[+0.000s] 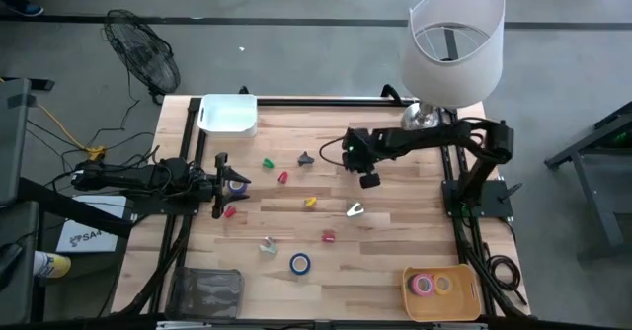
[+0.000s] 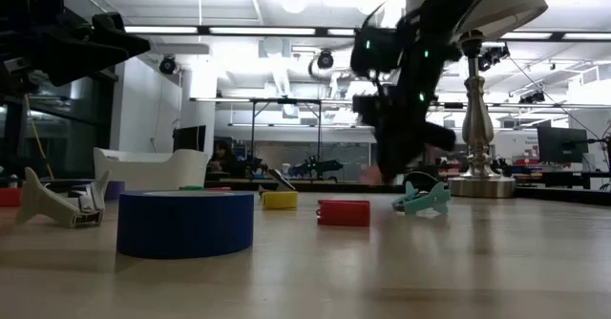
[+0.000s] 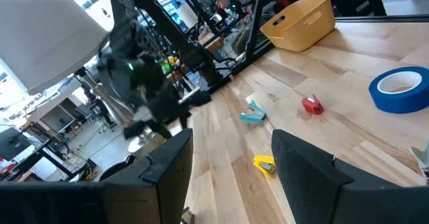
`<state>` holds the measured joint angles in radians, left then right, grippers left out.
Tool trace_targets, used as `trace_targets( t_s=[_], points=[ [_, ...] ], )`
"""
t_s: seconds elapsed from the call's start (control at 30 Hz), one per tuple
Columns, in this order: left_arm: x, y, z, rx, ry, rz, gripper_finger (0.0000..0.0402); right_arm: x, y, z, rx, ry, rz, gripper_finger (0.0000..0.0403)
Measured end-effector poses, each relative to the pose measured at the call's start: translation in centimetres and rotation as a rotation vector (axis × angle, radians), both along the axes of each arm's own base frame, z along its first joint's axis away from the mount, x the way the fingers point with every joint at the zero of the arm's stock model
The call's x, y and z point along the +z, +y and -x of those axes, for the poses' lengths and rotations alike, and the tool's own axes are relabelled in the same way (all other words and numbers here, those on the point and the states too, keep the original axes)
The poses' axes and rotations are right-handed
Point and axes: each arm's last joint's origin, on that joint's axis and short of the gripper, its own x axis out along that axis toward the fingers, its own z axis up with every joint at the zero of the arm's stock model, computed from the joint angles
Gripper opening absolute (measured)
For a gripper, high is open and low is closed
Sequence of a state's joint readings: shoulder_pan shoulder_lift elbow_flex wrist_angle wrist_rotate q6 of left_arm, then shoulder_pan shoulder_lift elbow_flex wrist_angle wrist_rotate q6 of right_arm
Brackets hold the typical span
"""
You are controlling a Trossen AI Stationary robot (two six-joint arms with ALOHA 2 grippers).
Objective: Pick and place Stapler, Stapler remover, tape
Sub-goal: Put the pink staple remover into the black bin
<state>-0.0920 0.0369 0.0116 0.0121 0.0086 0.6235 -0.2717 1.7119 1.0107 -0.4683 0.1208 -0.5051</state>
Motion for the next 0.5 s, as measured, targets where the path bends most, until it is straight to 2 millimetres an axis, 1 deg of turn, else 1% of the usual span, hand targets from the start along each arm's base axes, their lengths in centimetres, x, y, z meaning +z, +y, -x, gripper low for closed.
trace_targets(
  t_s=[0.13,0.3,0.5],
  points=[
    [0.0,0.0,0.0,0.000,0.000,0.000,0.0199,2.1,0.7,0.3,-0.067,-0.066,0.065,0.0074],
    [0.0,0.0,0.0,0.000,0.000,0.000,0.0199,4.6,2.3,0.7,-0.112,-0.166,0.121,0.0074],
    [0.0,0.0,0.0,0.000,0.000,0.000,0.0199,7.1,4.4,1.4,-0.112,-0.268,0.102,0.0074]
  ],
)
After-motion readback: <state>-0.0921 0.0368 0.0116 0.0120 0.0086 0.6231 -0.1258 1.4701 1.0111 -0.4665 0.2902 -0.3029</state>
